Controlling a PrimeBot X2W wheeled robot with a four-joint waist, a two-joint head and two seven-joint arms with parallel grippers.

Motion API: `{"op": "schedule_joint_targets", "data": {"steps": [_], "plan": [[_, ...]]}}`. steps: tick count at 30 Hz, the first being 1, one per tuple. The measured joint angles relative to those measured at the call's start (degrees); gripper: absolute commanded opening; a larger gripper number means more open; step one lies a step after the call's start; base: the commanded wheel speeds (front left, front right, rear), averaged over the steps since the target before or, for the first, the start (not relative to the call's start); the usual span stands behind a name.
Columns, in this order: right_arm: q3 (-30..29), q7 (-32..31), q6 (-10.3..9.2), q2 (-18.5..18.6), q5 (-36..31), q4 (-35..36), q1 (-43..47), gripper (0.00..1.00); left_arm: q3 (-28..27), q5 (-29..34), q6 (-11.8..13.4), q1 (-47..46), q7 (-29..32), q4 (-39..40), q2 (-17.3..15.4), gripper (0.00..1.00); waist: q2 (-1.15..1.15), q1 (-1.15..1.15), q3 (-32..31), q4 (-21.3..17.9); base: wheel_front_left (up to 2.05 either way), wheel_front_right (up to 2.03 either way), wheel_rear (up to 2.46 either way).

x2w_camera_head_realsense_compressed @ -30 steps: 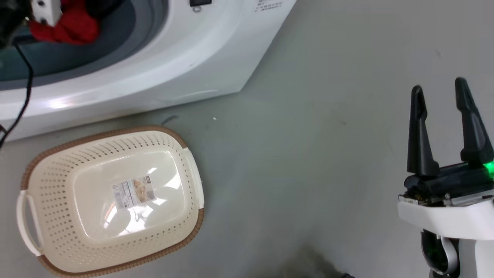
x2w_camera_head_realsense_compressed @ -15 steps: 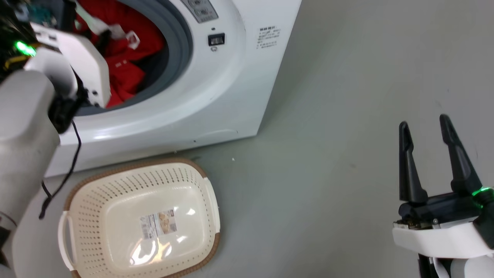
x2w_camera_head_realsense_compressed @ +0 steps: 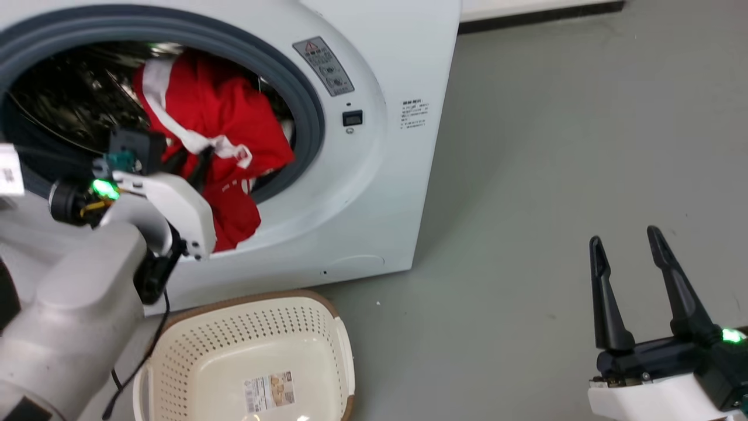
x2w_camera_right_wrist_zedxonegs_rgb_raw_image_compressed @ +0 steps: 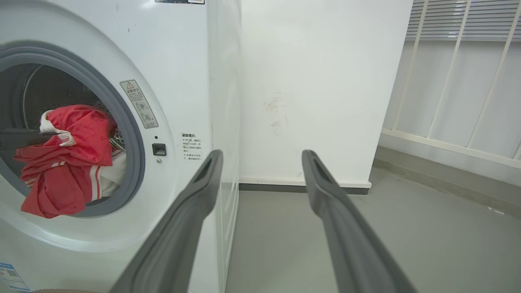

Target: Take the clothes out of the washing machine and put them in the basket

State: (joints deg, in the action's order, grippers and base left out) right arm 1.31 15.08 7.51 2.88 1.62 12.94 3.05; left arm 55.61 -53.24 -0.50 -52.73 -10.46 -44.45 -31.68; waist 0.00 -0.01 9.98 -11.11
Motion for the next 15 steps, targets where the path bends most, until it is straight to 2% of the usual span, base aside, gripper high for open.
{"op": "schedule_joint_targets", "data": {"steps": [6, 15], "plan": [[-0.1, 0.0, 0.00, 0.0, -0.4, -0.4, 2.3, 1.00, -0.6, -0.2, 3.2, 6.2, -3.1, 3.5, 0.0, 0.00, 0.00, 0.00, -3.7, 0.8, 0.00, 0.00, 0.00], [-0.1, 0.0, 0.00, 0.0, -0.9, -0.9, 5.5, 1.00, -3.9, 1.1, 8.5, 16.0, -4.4, 12.1, -0.4, 0.00, 0.00, 0.00, -8.8, 2.1, 0.00, 0.00, 0.00]]}}
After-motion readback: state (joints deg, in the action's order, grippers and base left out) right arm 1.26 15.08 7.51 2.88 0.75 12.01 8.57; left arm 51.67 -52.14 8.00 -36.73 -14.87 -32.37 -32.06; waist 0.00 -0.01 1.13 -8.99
